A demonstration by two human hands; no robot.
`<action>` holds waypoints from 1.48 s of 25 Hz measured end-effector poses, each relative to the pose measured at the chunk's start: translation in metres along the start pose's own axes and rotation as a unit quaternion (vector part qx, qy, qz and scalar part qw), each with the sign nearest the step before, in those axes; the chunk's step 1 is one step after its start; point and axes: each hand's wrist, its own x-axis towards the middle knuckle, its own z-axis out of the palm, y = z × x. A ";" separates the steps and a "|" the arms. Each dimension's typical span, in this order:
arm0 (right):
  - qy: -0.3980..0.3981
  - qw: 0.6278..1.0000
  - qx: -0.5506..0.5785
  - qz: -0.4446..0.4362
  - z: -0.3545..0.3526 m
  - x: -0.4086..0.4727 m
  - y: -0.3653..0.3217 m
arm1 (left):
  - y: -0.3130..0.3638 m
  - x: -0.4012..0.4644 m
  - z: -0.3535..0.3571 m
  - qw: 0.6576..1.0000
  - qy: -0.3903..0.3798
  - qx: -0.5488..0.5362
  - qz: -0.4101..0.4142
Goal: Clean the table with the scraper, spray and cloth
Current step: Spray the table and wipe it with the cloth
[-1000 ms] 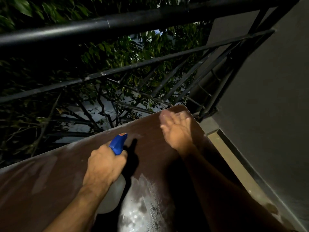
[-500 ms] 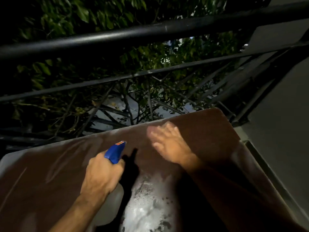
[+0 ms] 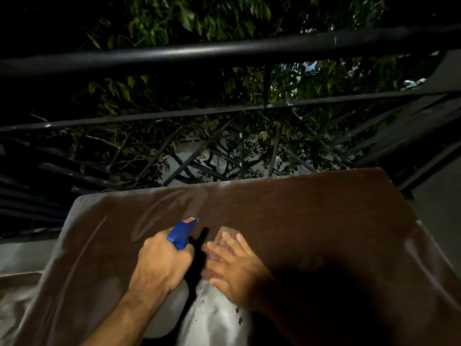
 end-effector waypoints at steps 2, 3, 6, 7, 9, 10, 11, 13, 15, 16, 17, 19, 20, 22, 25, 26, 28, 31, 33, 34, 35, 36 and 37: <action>-0.008 1.000 0.007 0.013 -0.005 0.009 0.009 | -0.008 0.001 -0.004 1.000 0.003 0.001 0.001; 0.019 0.999 0.015 0.044 -0.010 0.016 0.023 | -0.011 0.000 -0.006 1.000 0.004 -0.003 -0.001; 0.074 0.967 0.054 0.237 -0.030 0.049 0.079 | -0.021 0.002 -0.011 1.000 0.012 -0.011 0.003; 0.084 0.946 0.079 0.303 -0.039 0.062 0.093 | -0.024 0.003 -0.013 1.000 0.012 -0.015 -0.001; 0.092 0.906 0.127 0.394 -0.051 0.084 0.107 | -0.031 0.008 -0.018 1.000 0.010 -0.024 -0.005; 0.087 0.897 0.132 0.413 -0.052 0.091 0.105 | -0.035 0.011 -0.020 1.000 0.009 -0.025 -0.014; 0.079 0.901 0.122 0.409 -0.048 0.096 0.098 | -0.037 0.013 -0.024 0.999 0.004 -0.026 -0.035; 0.071 0.925 0.093 0.363 -0.036 0.096 0.069 | -0.046 0.016 -0.033 0.997 -0.006 -0.032 -0.063; 0.061 0.957 0.060 0.277 -0.014 0.088 0.025 | -0.055 0.018 -0.043 0.996 -0.018 -0.046 -0.074; 0.052 0.974 0.042 0.216 -0.006 0.083 -0.008 | -0.061 0.019 -0.049 0.996 -0.018 -0.051 -0.074; 0.034 0.988 0.030 0.144 0.002 0.079 -0.042 | -0.066 0.020 -0.055 0.996 -0.014 -0.053 -0.073; 0.015 0.999 0.034 0.027 0.020 0.079 -0.092 | -0.077 0.023 -0.065 0.996 0.002 -0.051 -0.073; -0.010 0.999 0.038 0.008 0.022 0.084 -0.102 | -0.083 0.024 -0.069 0.996 0.007 -0.053 -0.074; 0.010 1.000 0.017 0.023 0.017 0.107 -0.092 | -0.089 0.023 -0.073 0.994 0.008 -0.074 -0.080; 0.067 0.981 0.032 0.182 -0.006 0.161 -0.044 | -0.097 0.018 -0.078 0.994 0.007 -0.085 -0.070; 0.072 0.966 0.047 0.245 -0.011 0.175 -0.030 | -0.099 0.017 -0.079 0.995 0.008 -0.081 -0.064; 0.081 0.943 0.059 0.319 -0.017 0.193 -0.025 | -0.105 0.014 -0.084 0.995 0.011 -0.074 -0.063; 0.083 0.973 0.047 0.211 0.000 0.191 -0.065 | -0.120 0.013 -0.092 0.992 0.001 -0.084 -0.095; 0.068 0.996 0.007 0.065 0.010 0.171 -0.112 | -0.128 0.013 -0.098 0.988 -0.006 -0.105 -0.112; 0.051 0.999 -0.006 0.015 0.015 0.161 -0.130 | -0.130 0.012 -0.101 0.987 -0.012 -0.111 -0.115; 0.031 0.999 -0.010 -0.009 0.017 0.151 -0.141 | -0.131 0.011 -0.104 0.986 -0.023 -0.113 -0.117; 0.003 1.000 -0.003 -0.004 0.017 0.144 -0.144 | -0.130 0.010 -0.106 0.986 -0.037 -0.112 -0.120; -0.005 1.000 0.010 0.016 0.014 0.138 -0.139 | -0.128 0.009 -0.107 0.986 -0.049 -0.107 -0.118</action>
